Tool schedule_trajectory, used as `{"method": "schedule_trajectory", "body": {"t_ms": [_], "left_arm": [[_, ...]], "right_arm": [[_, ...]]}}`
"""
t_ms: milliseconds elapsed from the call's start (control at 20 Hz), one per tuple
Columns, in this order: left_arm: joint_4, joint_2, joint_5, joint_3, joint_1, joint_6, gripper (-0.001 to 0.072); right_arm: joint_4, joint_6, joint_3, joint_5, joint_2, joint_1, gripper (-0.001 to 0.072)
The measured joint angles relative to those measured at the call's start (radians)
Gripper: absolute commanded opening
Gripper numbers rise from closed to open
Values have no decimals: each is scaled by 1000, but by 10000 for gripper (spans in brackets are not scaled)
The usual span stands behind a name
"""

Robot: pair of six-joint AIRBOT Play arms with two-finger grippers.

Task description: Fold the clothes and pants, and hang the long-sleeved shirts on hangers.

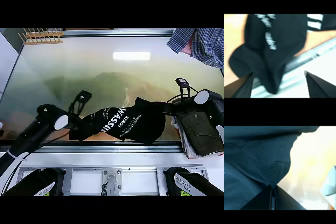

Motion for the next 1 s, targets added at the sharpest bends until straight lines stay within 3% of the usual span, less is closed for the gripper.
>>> {"method": "schedule_trajectory", "body": {"t_ms": [250, 400, 550, 750, 800, 850, 900, 1000], "left_arm": [[-111, -40, 111, -124, 376, -6, 682], [-263, -133, 159, -209, 589, 86, 682], [-394, -227, 186, -245, 691, 187, 681], [-484, -296, 208, -256, 687, 245, 679], [-495, -303, 217, -256, 672, 250, 508], [-497, -311, 233, -256, 650, 254, 289], [-497, -319, 248, -253, 630, 261, 166], [-491, -326, 268, -230, 589, 265, 9]], "right_arm": [[-6, 3, 12, 9, 6, 1, 14], [-6, 3, 14, 11, 8, 1, 14], [-6, 3, 14, 11, 8, 1, 14], [-2, 3, 14, 12, 8, 1, 14], [2, 3, 14, 12, 8, 1, 14], [2, 3, 14, 12, 8, 1, 13], [3, 3, 14, 11, 8, 1, 14], [6, 3, 14, 12, 8, 1, 14]]}}
